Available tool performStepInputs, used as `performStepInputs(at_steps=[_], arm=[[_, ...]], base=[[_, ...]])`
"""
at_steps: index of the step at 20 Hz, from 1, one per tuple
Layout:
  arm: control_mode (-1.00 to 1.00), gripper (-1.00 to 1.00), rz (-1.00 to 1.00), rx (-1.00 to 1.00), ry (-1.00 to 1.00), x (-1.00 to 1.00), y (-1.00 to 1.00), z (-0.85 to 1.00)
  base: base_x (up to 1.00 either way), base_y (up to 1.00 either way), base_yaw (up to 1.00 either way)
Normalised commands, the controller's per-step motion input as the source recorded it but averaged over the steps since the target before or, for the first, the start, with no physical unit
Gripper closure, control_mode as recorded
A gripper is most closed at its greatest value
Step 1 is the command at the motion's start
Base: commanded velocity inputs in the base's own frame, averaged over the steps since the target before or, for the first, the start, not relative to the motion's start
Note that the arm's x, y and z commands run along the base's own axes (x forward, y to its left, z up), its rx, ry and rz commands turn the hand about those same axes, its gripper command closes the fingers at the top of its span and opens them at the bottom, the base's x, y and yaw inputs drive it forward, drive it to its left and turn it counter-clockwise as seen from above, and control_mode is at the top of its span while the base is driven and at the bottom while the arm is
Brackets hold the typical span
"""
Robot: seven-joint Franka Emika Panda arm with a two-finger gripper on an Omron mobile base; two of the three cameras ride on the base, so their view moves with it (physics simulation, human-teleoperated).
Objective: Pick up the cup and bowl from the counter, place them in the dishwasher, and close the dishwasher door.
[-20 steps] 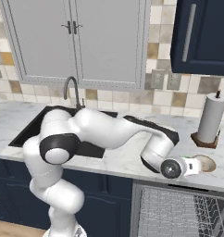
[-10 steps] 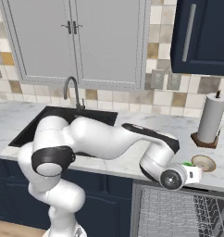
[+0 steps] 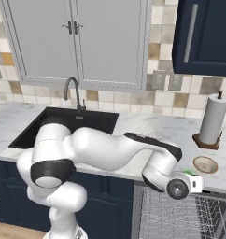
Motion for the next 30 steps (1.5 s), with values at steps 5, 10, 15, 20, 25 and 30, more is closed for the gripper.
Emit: performStepInputs(at_steps=[5, 10, 15, 20, 25, 30], arm=[[-1.00, 1.00, 0.04, 0.08, 0.00, -0.10, 0.00, -0.38], [-1.00, 1.00, 0.03, 0.02, 0.00, 0.00, -0.03, -0.65], [-1.00, 1.00, 0.03, 0.00, 0.00, -0.01, -0.04, -0.53], [-1.00, 1.00, 0.02, 0.00, -0.02, -0.12, -0.08, -0.34], [-1.00, 1.00, 0.01, 0.00, -0.02, -0.01, -0.12, -0.30], [-1.00, 1.00, 0.01, 0.00, 0.00, 0.00, -0.12, -0.35]], base=[[0.00, 0.00, 0.00], [0.00, 0.00, 0.00], [0.00, 0.00, 0.00], [0.00, 0.00, 0.00], [0.00, 0.00, 0.00], [0.00, 0.00, 0.00]])
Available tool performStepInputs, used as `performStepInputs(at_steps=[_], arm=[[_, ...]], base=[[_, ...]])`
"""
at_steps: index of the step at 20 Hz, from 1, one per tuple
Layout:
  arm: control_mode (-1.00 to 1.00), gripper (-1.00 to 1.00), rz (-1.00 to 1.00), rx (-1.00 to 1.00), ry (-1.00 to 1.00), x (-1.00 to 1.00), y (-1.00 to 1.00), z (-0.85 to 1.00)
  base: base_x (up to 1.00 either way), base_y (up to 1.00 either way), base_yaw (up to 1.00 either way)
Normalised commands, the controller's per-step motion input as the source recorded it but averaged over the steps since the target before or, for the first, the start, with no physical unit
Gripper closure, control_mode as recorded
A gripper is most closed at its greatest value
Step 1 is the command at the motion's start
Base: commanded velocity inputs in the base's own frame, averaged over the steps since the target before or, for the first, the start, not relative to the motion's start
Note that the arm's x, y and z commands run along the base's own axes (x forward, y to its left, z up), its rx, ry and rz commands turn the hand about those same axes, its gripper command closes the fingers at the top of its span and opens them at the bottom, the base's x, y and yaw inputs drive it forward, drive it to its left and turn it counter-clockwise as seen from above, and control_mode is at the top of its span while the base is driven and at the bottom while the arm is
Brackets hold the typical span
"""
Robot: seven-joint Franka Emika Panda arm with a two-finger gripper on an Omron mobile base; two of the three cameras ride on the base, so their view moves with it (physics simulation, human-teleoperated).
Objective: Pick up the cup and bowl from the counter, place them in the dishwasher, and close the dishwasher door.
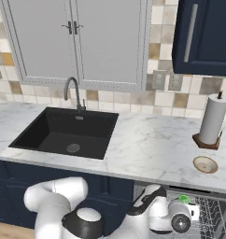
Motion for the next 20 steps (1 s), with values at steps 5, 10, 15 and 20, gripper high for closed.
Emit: performStepInputs(at_steps=[5, 10, 15, 20], arm=[[-1.00, 1.00, 0.02, 0.01, 0.00, 0.00, -0.13, -0.37], [-1.00, 1.00, 0.02, 0.02, 0.00, 0.00, -0.14, -0.36], [-1.00, 1.00, 0.02, 0.04, 0.00, 0.00, -0.16, -0.34], [-1.00, 1.00, 0.02, 0.07, 0.00, 0.00, -0.16, -0.29]], base=[[0.00, 0.00, 0.00], [0.00, 0.00, 0.00], [0.00, 0.00, 0.00], [0.00, 0.00, 0.00]])
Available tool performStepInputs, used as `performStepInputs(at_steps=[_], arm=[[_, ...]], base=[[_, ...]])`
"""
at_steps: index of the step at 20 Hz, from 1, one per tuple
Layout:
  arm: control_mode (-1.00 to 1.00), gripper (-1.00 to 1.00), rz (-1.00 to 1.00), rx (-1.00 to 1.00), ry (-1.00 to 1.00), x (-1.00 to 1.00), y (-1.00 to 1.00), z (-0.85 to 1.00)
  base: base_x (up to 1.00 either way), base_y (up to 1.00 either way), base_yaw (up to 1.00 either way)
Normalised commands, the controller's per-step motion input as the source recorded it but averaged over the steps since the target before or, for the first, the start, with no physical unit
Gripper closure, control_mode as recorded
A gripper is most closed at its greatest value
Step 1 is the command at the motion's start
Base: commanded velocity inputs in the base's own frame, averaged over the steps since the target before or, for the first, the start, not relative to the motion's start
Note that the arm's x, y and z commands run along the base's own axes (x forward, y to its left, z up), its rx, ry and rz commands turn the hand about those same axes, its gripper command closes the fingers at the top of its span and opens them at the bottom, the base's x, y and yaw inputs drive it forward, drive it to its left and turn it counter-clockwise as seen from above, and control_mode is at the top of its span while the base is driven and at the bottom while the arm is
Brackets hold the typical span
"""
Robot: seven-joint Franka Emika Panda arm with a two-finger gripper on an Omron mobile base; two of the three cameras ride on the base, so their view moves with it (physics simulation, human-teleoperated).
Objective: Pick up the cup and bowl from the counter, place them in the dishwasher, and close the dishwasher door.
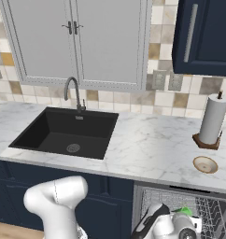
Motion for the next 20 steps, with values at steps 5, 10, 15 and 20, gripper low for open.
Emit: performStepInputs(at_steps=[5, 10, 15, 20], arm=[[-1.00, 1.00, 0.02, 0.08, 0.00, 0.00, -0.15, -0.25], [-1.00, 1.00, 0.02, 0.08, 0.00, 0.00, -0.15, -0.27], [-1.00, 1.00, 0.02, 0.06, 0.00, 0.00, -0.15, -0.30], [-1.00, 1.00, 0.01, 0.03, 0.00, 0.01, -0.16, -0.31]], base=[[0.00, 0.00, 0.00], [0.00, 0.00, 0.00], [0.00, 0.00, 0.00], [0.00, 0.00, 0.00]])
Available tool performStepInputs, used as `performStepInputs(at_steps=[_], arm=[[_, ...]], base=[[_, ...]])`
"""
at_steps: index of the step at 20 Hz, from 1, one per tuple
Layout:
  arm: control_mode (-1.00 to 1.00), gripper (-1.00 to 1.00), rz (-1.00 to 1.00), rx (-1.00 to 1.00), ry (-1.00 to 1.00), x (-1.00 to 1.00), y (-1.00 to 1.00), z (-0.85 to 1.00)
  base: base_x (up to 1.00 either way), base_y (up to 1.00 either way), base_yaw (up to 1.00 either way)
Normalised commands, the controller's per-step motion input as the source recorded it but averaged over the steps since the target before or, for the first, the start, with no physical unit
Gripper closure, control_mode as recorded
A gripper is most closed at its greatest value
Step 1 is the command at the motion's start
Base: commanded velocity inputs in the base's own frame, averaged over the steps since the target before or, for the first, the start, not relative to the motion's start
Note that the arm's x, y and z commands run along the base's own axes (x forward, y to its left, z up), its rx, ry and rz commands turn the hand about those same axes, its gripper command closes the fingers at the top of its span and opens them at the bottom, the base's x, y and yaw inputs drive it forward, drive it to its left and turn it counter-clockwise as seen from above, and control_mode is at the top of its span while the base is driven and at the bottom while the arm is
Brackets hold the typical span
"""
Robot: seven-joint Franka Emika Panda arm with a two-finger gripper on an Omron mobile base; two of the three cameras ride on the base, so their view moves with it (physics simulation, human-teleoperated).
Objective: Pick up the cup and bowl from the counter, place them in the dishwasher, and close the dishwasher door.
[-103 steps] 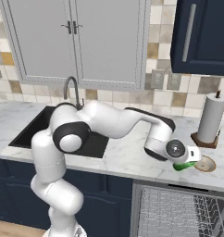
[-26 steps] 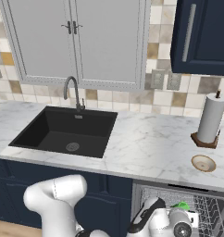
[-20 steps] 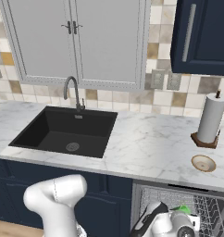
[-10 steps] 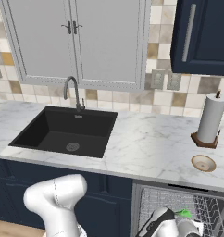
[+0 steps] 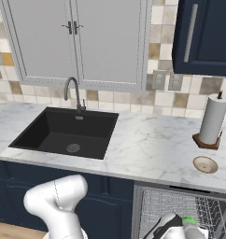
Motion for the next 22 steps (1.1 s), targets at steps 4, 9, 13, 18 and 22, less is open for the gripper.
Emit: performStepInputs(at_steps=[4, 9, 13, 18, 22], arm=[[-1.00, 1.00, 0.00, 0.02, 0.00, 0.03, -0.15, -0.30], [-1.00, 1.00, 0.00, 0.00, 0.00, 0.01, -0.13, -0.32], [-1.00, 1.00, 0.00, 0.00, 0.00, 0.06, -0.10, -0.36], [-1.00, 1.00, 0.00, 0.00, 0.00, 0.18, -0.11, -0.42], [-1.00, 1.00, 0.00, 0.00, 0.00, 0.26, -0.14, -0.43]], base=[[0.00, 0.00, 0.00], [0.00, 0.00, 0.00], [0.00, 0.00, 0.00], [0.00, 0.00, 0.00], [0.00, 0.00, 0.00]])
